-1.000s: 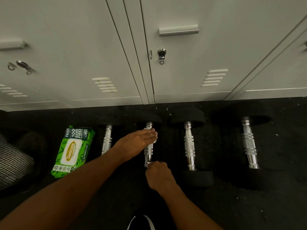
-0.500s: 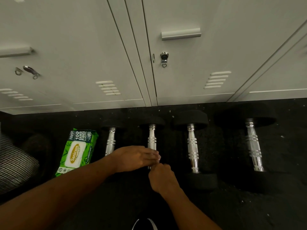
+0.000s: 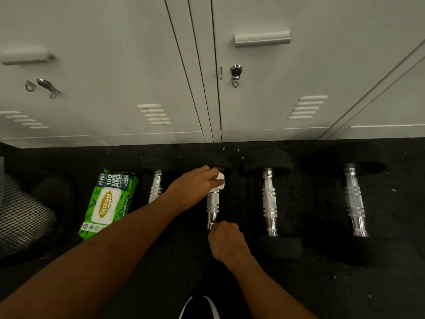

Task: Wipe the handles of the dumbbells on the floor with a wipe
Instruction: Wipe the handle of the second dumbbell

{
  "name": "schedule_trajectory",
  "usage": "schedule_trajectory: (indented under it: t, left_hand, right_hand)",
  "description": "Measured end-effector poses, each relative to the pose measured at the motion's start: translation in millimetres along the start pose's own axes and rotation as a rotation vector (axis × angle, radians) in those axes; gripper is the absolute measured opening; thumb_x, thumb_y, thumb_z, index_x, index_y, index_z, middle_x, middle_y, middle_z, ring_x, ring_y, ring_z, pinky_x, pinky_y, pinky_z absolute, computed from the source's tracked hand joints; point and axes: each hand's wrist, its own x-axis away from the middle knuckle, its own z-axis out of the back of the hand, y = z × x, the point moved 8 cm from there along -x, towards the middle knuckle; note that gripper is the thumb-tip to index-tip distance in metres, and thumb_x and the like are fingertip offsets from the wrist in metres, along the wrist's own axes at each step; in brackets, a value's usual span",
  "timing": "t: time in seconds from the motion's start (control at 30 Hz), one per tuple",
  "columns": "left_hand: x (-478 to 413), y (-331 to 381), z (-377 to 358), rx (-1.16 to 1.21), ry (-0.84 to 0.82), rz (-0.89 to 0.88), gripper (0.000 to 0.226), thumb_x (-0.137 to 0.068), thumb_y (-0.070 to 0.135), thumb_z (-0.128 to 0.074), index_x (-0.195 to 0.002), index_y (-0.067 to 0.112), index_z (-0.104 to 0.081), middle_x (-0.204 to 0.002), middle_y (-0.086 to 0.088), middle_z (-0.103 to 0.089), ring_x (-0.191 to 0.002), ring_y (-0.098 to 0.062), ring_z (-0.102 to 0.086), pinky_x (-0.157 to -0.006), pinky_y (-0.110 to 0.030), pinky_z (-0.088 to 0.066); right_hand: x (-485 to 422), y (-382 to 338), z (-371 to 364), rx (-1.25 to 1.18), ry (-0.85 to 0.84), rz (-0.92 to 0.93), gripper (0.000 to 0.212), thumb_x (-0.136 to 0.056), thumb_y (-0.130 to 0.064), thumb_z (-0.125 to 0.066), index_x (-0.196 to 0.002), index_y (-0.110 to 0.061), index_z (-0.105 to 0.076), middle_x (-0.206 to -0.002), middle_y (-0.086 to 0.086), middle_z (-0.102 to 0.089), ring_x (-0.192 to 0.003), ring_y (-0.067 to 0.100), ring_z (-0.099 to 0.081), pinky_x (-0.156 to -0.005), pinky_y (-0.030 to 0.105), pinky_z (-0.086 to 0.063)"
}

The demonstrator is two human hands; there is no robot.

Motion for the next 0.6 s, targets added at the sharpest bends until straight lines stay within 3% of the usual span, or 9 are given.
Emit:
schedule_trajectory:
  t: [0.2,0.37,0.47,0.6]
  left_hand:
    - [11,7,-12,0.176,-0.001,-0.003,0.060,-0.085,-0.002,-0.064,-0.141,0.012,-0.047,-0.131,-0.007,-0.053,-0.113,-0.021,-0.053,-0.090,-0.028,-0.047]
    - [27,22,-22,0.264,-0.033,-0.100,0.047,-0.083,0.004,-0.070,-0.128,0.011,-0.059,-0.121,-0.006,-0.059,-0.107,-0.019,-0.059,-0.088,-0.026,-0.050]
    - [41,40,-22,0.315,-0.058,-0.200,0.033,-0.084,0.004,-0.066,-0.117,0.012,-0.063,-0.111,-0.005,-0.061,-0.100,-0.019,-0.061,-0.083,-0.031,-0.054]
    - [47,47,-22,0.298,-0.097,-0.253,0.030,-0.090,0.006,-0.058,-0.120,0.009,-0.059,-0.117,-0.007,-0.059,-0.105,-0.021,-0.058,-0.089,-0.031,-0.050]
  right_hand:
    - [0,-3,0,0.045,-0.023,0.037,0.029,-0.099,-0.018,-0.040,-0.121,-0.003,-0.054,-0.118,0.014,-0.057,-0.103,0.024,-0.056,-0.088,0.034,-0.052]
    - [-2,3,-2,-0.054,-0.019,-0.027,0.030,-0.100,-0.021,-0.037,-0.117,-0.004,-0.055,-0.121,0.015,-0.056,-0.087,0.018,-0.052,-0.075,0.028,-0.044]
    - [-1,3,-2,-0.066,-0.022,-0.025,0.029,-0.100,-0.018,-0.037,-0.115,-0.003,-0.056,-0.121,0.013,-0.057,-0.103,0.025,-0.056,-0.087,0.033,-0.047]
    - [-2,3,-3,-0.108,-0.009,-0.035,0.027,-0.099,-0.019,-0.038,-0.113,-0.005,-0.056,-0.119,0.014,-0.057,-0.100,0.023,-0.055,-0.088,0.033,-0.048]
